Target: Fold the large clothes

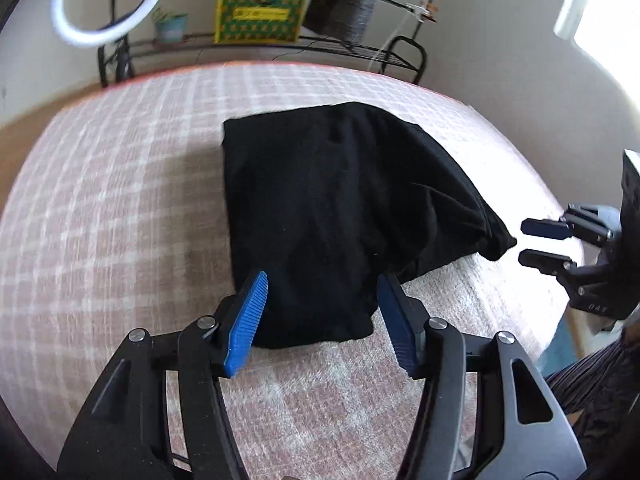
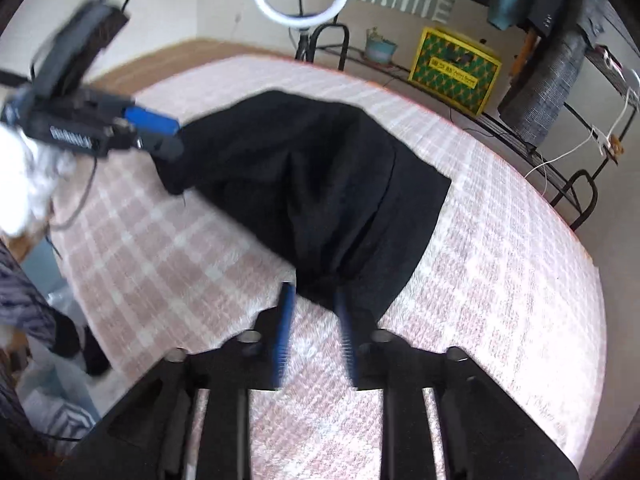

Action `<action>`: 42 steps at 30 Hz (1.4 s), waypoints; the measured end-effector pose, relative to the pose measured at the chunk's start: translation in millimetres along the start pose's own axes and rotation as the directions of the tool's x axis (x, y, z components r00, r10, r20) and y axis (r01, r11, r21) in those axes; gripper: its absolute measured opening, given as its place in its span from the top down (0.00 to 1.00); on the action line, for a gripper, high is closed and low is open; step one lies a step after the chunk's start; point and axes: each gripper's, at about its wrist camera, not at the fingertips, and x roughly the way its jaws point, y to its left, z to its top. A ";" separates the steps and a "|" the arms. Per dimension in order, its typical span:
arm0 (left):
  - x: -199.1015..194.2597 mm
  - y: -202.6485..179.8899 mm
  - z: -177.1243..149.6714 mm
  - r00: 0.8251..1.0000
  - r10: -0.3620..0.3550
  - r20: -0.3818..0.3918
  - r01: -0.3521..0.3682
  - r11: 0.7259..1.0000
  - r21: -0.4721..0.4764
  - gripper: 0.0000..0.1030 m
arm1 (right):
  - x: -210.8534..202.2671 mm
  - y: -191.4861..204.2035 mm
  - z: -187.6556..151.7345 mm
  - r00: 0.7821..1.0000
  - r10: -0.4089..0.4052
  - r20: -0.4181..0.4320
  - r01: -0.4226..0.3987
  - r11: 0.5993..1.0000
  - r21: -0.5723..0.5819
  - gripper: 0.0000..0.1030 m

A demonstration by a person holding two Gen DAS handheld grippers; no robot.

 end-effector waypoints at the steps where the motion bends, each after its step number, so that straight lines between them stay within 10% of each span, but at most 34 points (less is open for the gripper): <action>1: -0.5 9.2 -1.5 1.000 -0.016 -0.008 0.015 0.999 -0.049 0.44 | -3.5 -2.2 0.2 1.000 0.001 0.022 -0.001 1.000 0.020 0.70; 9: 22.8 31.6 -12.9 0.989 -0.113 -0.091 0.090 0.970 -0.225 0.47 | 33.4 29.3 7.4 0.999 -0.035 0.041 0.039 0.992 -0.122 0.70; 12: 21.9 36.2 -12.2 0.989 -0.105 -0.101 0.078 0.967 -0.243 0.86 | 49.8 39.5 6.8 0.993 -0.119 0.016 0.119 0.974 -0.195 0.73; 14: 16.0 41.5 -10.6 0.988 -0.129 -0.085 0.104 0.961 -0.257 0.90 | 54.7 36.7 5.4 0.989 -0.145 -0.005 0.141 0.969 -0.205 1.00; 26: -7.6 46.6 -3.3 0.988 -0.152 -0.014 0.143 0.953 -0.267 0.92 | 9.2 11.9 7.0 0.994 -0.021 0.110 0.028 0.997 -0.065 1.00; 28: -6.8 42.6 -2.6 0.989 -0.147 -0.018 0.138 0.959 -0.248 0.92 | 22.1 19.3 6.9 0.997 0.020 0.074 -0.014 0.997 -0.079 0.85; 39: 3.8 35.4 -1.4 0.988 -0.148 -0.040 0.135 0.964 -0.231 0.92 | 51.1 13.5 18.4 0.994 -0.089 0.066 0.095 0.991 -0.094 0.79; 42: 3.4 36.5 -1.0 0.987 -0.154 -0.039 0.140 0.961 -0.238 0.92 | 60.6 11.4 17.1 0.996 -0.078 0.052 0.083 0.992 -0.100 0.91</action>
